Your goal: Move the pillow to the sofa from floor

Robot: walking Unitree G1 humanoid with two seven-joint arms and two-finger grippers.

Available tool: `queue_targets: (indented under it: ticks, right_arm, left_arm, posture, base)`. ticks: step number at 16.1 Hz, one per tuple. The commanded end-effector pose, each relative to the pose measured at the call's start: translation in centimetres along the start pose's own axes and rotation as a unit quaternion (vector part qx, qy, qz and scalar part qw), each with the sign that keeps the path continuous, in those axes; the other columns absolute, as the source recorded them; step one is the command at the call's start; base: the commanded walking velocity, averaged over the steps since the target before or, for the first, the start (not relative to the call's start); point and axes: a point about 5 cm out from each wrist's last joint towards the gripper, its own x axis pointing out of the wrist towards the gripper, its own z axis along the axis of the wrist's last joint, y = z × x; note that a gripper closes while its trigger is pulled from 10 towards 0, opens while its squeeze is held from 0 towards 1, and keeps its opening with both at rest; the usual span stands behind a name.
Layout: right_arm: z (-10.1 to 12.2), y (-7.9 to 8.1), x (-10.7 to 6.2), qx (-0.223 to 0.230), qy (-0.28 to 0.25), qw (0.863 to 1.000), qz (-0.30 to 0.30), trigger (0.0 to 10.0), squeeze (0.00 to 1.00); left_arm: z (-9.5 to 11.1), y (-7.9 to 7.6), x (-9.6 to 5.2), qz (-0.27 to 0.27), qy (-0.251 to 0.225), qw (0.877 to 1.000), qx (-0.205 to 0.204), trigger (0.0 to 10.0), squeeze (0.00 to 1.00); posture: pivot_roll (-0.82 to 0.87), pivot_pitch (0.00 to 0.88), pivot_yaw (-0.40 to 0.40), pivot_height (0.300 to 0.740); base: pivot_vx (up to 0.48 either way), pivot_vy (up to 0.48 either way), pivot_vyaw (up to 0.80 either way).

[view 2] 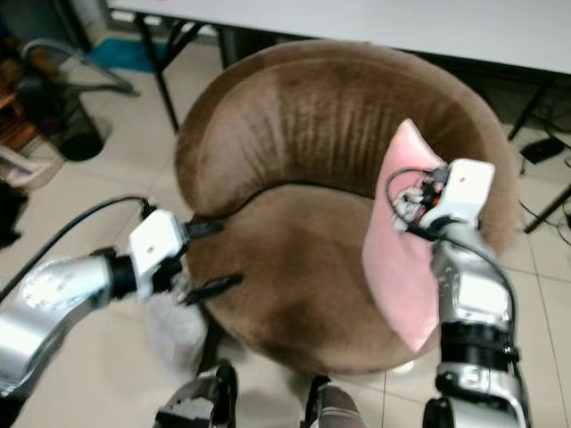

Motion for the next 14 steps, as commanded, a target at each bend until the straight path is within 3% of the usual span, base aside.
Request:
queue_targets:
  ticks: [1, 2, 3, 5, 6, 7, 9, 10, 11, 12, 14]
  right_arm:
    - [1.4, 0.4, 0.1, -0.003, -0.029, 0.999, 0.018, 10.0, 0.0]
    - [3.0, 0.4, 0.2, -0.004, -0.048, 0.998, 0.041, 10.0, 0.0]
    - [4.5, 0.0, 0.1, -0.012, -0.063, 0.995, 0.075, 10.0, 0.0]
    - [5.0, -0.3, 0.1, -0.024, -0.062, 0.994, 0.091, 10.0, 0.0]
    - [5.3, -0.7, 0.3, -0.015, -0.061, 0.992, 0.106, 10.0, 0.0]
    - [5.0, -0.9, 0.6, -0.013, -0.058, 0.993, 0.103, 10.0, 0.0]
    - [3.9, -1.0, 1.5, -0.021, -0.038, 0.995, 0.085, 10.0, 0.0]
    - [3.5, -0.9, 2.0, -0.024, -0.034, 0.997, 0.072, 10.0, 0.0]
    - [3.4, -1.1, 2.4, -0.037, -0.032, 0.997, 0.052, 10.0, 0.0]
    - [3.1, -1.5, 2.8, -0.052, -0.029, 0.998, 0.022, 10.0, 0.0]
    - [2.7, -2.5, 3.3, -0.072, -0.025, 0.996, -0.035, 10.0, 0.0]
  left_arm:
    - [-0.3, -0.1, 0.4, -0.003, 0.014, 1.0, 0.002, 10.0, 0.0]
    - [-0.3, -0.6, 1.9, -0.006, 0.018, 1.0, -0.003, 10.0, 0.0]
    - [0.4, -2.6, 3.3, -0.017, 0.015, 1.0, -0.006, 10.0, 0.0]
    - [1.8, -3.9, 3.6, -0.025, 0.007, 1.0, -0.003, 10.0, 0.0]
    - [3.2, -6.5, 4.3, -0.036, -0.003, 0.999, 0.0, 10.0, 0.0]
    - [3.6, -7.2, 4.8, -0.039, -0.006, 0.999, 0.0, 10.0, 0.0]
    - [3.2, -7.9, 6.0, -0.039, -0.002, 0.999, -0.002, 10.0, 0.0]
    - [2.8, -8.0, 5.9, -0.033, 0.003, 0.999, -0.002, 10.0, 0.0]
    - [2.3, -7.2, 4.6, -0.012, 0.008, 1.0, 0.001, 10.0, 0.0]
    - [2.1, -6.9, 4.2, 0.006, 0.01, 1.0, 0.0, 10.0, 0.0]
    - [2.0, -7.0, 4.6, 0.025, 0.007, 1.0, 0.011, 10.0, 0.0]
  posture:
    - [0.17, 0.222, 0.003, 0.74]
    - [0.18, 0.227, 0.0, 0.74]
    - [0.18, 0.231, -0.001, 0.74]
    - [0.18, 0.231, -0.001, 0.74]
    - [0.18, 0.229, 0.001, 0.74]
    - [0.18, 0.229, 0.002, 0.74]
    - [0.19, 0.226, 0.002, 0.74]
    - [0.2, 0.225, 0.0, 0.74]
    - [0.2, 0.225, -0.001, 0.74]
    - [0.21, 0.222, 0.001, 0.74]
    - [0.21, 0.22, 0.003, 0.74]
  base:
    - [0.0, 0.0, 0.0]
    - [0.0, 0.0, 0.0]
    - [0.0, 0.0, 0.0]
    - [0.0, 0.0, 0.0]
    - [0.0, 0.0, 0.0]
    - [0.0, 0.0, 0.0]
    - [0.0, 0.0, 0.0]
    - [0.0, 0.0, 0.0]
    - [0.0, 0.0, 0.0]
    - [0.0, 0.0, 0.0]
    - [0.0, 0.0, 0.0]
